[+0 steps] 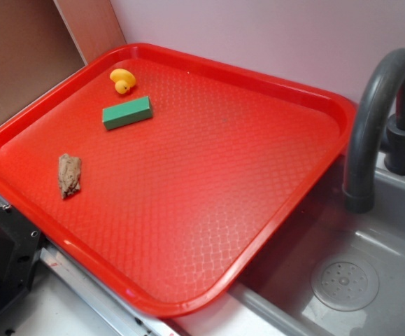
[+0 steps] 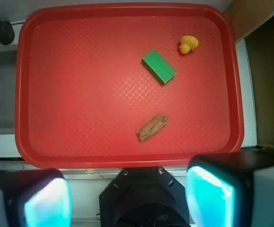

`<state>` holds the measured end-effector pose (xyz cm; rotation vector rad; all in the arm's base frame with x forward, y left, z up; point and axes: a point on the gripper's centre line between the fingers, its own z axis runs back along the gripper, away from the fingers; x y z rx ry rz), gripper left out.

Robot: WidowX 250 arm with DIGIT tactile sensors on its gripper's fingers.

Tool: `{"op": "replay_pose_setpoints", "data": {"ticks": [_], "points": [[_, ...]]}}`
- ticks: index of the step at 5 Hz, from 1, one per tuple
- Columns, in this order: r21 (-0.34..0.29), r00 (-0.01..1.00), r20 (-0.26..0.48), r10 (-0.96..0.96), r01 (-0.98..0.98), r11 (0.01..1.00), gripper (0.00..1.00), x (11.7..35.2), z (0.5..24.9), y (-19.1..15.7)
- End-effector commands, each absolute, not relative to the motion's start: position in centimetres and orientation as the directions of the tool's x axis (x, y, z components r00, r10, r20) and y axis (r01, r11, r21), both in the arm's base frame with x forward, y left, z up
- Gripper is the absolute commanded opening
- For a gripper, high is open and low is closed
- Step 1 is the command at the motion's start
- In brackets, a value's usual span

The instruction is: Grab the yellow duck.

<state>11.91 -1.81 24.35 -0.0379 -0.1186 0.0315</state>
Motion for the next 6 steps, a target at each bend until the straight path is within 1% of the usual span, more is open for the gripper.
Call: {"op": "replay_pose_setpoints", "data": {"ticks": [1,2,3,4,5,6], "points": [[-0.040,0.992,0.118,0.034,-0.029,0.999,1.00,11.9,24.4,-1.8],[-0.147,0.933,0.220,0.286,-0.258,0.955,1.00,14.7,23.5,-0.1],[-0.135,0.806,0.330,0.491,-0.475,0.870,1.00,18.1,22.7,1.3],[-0.179,0.729,0.406,0.551,-0.527,0.831,1.00,20.8,21.3,3.0],[-0.151,0.707,0.458,0.539,-0.536,0.831,1.00,23.4,19.4,4.9],[-0.123,0.693,0.489,0.530,-0.546,0.828,1.00,25.3,17.8,6.4]]}}
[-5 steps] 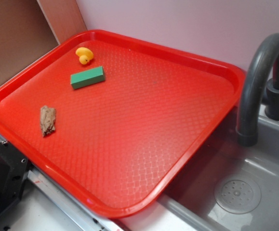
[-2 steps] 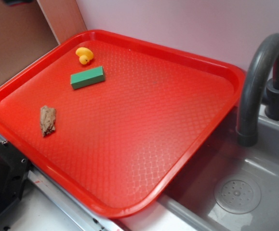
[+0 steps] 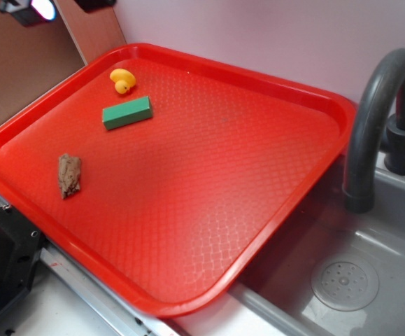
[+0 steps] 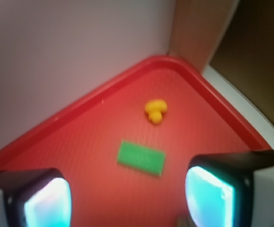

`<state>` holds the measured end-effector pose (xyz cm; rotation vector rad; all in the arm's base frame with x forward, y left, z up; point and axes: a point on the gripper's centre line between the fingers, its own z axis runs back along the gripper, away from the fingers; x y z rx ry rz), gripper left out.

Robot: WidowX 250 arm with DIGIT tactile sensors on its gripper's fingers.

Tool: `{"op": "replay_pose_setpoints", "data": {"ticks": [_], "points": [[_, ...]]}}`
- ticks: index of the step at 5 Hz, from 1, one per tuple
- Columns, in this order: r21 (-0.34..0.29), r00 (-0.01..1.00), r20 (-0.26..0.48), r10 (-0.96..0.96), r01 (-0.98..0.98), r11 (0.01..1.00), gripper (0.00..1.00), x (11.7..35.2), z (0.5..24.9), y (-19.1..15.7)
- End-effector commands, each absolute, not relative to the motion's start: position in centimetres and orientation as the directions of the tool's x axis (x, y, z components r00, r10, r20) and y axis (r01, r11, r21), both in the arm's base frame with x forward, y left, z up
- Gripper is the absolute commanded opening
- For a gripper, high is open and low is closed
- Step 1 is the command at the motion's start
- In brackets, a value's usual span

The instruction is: Grab the yellow duck.

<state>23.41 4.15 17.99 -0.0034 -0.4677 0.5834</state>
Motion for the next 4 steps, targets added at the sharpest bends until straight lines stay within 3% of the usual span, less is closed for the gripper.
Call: {"op": "replay_pose_setpoints", "data": {"ticks": [1,4], "points": [[-0.077,0.688,0.509,0.517,-0.563,0.823,1.00,27.1,15.9,7.7],[0.022,0.686,0.480,0.547,-0.633,0.774,1.00,29.6,10.4,11.5]]}}
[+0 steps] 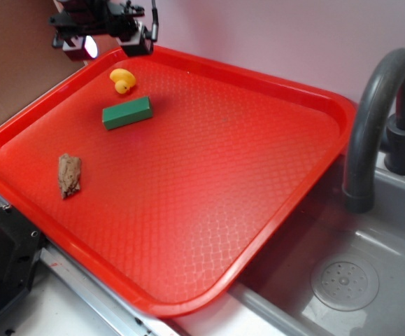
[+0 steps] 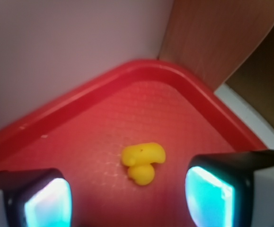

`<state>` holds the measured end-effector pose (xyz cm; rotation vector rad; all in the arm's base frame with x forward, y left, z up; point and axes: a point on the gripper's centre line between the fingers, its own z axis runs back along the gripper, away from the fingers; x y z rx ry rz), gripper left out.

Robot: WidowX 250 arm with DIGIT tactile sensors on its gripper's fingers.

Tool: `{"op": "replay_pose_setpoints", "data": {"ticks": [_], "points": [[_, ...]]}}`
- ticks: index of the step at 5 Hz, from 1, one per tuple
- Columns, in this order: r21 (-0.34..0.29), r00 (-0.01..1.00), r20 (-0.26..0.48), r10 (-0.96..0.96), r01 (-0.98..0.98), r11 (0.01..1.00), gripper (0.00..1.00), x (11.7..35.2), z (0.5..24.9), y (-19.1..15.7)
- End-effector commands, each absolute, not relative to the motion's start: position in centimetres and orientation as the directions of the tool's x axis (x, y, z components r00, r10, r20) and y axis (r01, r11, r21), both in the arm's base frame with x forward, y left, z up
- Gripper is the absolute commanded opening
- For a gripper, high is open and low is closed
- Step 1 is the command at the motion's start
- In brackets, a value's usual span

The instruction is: Grab the yellow duck.

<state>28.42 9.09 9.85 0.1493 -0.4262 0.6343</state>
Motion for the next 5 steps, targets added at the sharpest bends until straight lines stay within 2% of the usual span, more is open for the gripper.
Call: {"op": "replay_pose_setpoints", "data": {"ticks": [1,3,4,5], "points": [[0.050,0.701,0.470,0.537,-0.628,0.777,1.00,30.1,9.0,11.8],[-0.007,0.754,0.404,0.517,-0.563,0.827,1.00,30.9,6.9,10.8],[-0.003,0.759,0.401,0.513,-0.558,0.830,1.00,31.0,6.5,10.7],[-0.004,0.748,0.404,0.526,-0.574,0.819,0.00,30.7,6.3,11.0]]}}
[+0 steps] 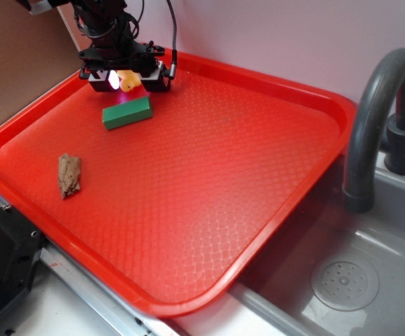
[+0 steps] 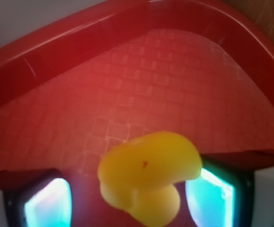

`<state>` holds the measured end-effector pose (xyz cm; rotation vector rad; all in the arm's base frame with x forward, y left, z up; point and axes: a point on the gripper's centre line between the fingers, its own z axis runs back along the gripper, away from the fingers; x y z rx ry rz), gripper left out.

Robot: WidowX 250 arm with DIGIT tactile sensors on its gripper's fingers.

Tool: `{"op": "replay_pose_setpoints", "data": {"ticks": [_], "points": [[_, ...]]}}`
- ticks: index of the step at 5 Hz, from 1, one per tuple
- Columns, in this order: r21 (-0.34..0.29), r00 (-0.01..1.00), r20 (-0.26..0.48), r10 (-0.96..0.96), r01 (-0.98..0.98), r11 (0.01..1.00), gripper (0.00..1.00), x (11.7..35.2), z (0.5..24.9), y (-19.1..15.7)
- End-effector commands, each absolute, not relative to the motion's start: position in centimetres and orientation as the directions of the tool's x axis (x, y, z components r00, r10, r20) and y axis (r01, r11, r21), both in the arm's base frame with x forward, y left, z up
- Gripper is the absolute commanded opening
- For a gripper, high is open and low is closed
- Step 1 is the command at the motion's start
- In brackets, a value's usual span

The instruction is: Grab the yellow duck.

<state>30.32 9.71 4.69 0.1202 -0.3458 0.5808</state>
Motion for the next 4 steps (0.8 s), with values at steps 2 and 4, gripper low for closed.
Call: {"op": "replay_pose_setpoints", "data": {"ticks": [2,4], "points": [[-0.006,0.726,0.411,0.551,-0.603,0.798,0.00,30.7,6.3,11.7],[-0.027,0.693,0.409,0.594,-0.642,0.766,0.00,28.6,13.5,8.5]]}}
